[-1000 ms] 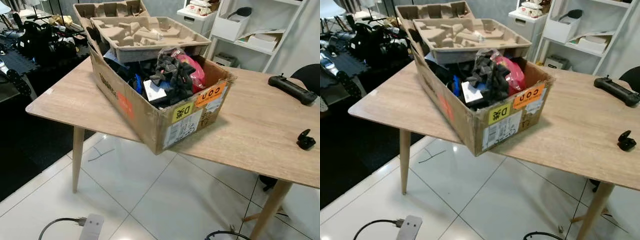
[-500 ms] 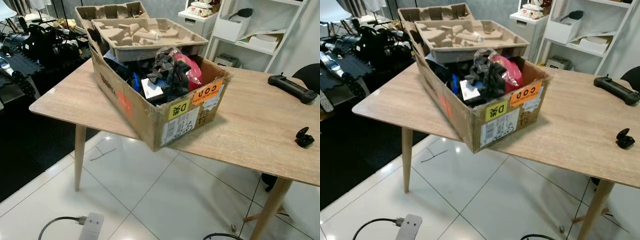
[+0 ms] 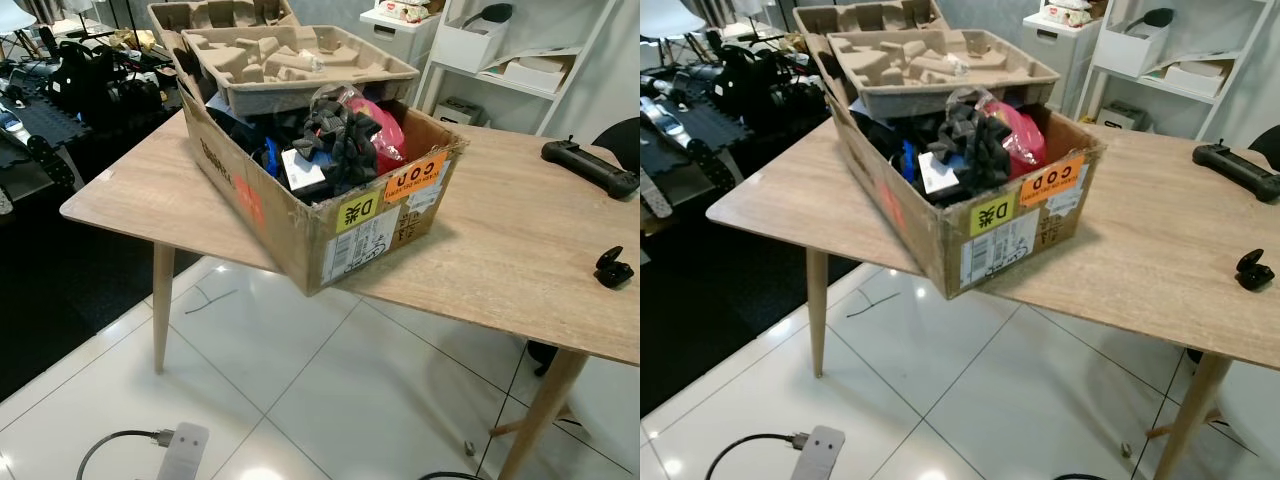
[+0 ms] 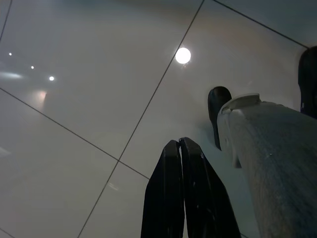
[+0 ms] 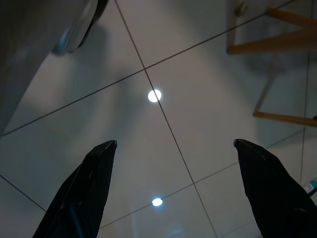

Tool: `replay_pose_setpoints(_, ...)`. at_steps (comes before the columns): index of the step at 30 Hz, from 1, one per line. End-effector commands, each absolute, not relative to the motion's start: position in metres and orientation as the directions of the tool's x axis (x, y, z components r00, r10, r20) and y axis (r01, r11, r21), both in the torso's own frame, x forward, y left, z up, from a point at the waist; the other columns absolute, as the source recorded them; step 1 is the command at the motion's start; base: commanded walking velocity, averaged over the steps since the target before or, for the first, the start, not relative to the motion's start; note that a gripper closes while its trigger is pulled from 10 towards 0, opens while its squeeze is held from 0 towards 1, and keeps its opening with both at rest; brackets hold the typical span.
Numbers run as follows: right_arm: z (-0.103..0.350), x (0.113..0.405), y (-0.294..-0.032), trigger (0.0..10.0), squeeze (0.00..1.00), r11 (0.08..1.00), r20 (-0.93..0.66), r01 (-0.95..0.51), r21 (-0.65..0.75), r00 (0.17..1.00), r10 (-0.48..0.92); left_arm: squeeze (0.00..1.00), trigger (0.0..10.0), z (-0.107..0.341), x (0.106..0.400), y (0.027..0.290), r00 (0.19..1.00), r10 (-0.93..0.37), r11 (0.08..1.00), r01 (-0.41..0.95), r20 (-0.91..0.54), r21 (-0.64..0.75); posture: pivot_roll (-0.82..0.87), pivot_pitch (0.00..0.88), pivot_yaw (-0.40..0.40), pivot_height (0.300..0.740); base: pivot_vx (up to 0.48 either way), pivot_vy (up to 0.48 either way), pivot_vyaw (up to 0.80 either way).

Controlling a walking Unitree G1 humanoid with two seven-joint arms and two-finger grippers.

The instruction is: Picking trash to rubbish bin

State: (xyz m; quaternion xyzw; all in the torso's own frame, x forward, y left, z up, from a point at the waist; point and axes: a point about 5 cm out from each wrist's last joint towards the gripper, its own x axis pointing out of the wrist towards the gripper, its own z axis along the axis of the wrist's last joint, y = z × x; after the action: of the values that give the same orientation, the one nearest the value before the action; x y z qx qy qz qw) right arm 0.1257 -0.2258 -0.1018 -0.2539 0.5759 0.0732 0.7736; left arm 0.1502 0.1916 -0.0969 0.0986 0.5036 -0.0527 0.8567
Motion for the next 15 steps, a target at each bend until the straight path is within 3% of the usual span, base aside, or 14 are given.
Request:
replay_pose_setpoints(1,-0.102,0.124,-0.228,10.0,0.0,0.863,-0.93,-0.402,-0.306,0.319,-0.181,0.0,10.0,-0.113,0.105,0.188,0.326,0.004,0.969,0.234,-0.945,0.084,0.12,0.111,-0.044,0.74,-0.36,0.0,0.0)
replay_pose_setpoints(15,-0.106,0.128,-0.2,10.0,0.0,0.864,-0.933,-0.417,-0.283,0.329,-0.147,0.0,10.0,-0.113,0.106,0.188,0.327,-0.001,0.967,0.242,-0.945,0.082,0.12,0.101,-0.045,0.74,-0.363,0.0,0.0)
